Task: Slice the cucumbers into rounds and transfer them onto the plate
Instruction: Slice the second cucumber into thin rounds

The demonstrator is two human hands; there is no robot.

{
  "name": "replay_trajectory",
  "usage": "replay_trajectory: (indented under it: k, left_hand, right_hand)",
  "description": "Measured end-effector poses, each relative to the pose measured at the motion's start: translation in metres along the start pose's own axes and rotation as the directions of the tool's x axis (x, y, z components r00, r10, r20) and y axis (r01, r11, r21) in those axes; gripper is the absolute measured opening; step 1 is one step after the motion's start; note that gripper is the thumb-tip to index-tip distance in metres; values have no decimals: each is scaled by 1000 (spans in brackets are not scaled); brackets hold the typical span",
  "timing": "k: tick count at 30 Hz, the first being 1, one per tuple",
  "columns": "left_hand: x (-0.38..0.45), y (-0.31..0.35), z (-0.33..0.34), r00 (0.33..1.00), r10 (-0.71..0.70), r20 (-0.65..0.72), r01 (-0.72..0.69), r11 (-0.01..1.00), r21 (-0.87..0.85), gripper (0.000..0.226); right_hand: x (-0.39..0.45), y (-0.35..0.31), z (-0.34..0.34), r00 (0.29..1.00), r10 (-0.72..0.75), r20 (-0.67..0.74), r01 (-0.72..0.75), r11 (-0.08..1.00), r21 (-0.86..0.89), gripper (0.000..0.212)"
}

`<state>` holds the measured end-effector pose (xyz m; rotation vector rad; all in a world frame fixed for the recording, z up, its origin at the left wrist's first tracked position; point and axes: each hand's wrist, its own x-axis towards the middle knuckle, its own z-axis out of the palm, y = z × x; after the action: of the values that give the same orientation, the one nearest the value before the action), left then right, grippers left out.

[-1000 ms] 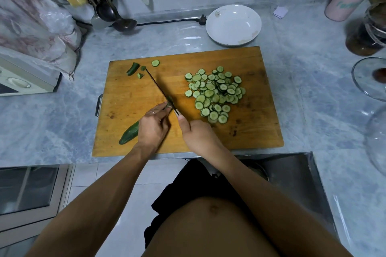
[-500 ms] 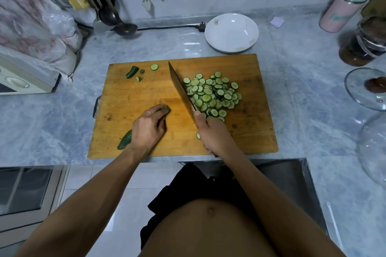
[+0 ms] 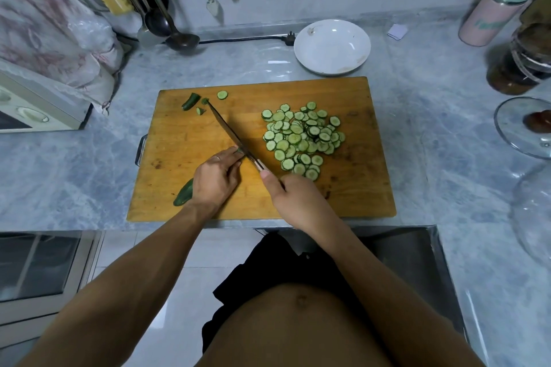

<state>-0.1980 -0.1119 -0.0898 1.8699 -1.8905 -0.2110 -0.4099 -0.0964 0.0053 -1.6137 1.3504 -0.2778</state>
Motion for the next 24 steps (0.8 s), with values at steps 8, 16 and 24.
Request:
replay_trajectory:
  k: [8,16,24]
  left_hand:
    - [0,2,-2,1000,-7,3,7,1000,-16,32]
    - [-1,4,-4,1000,-16,-2,16,1000,-24,32]
    - [1,0,-2,1000,-1,6,1,1000,-25,27]
  right_hand:
    - [-3,3,2,1000,-23,-11,22,997,-75,60]
    - [-2,6,3,999,-34,-24,32,994,-101,59]
    - [-2,7,5,999,-43,-9,42,992,-118,60]
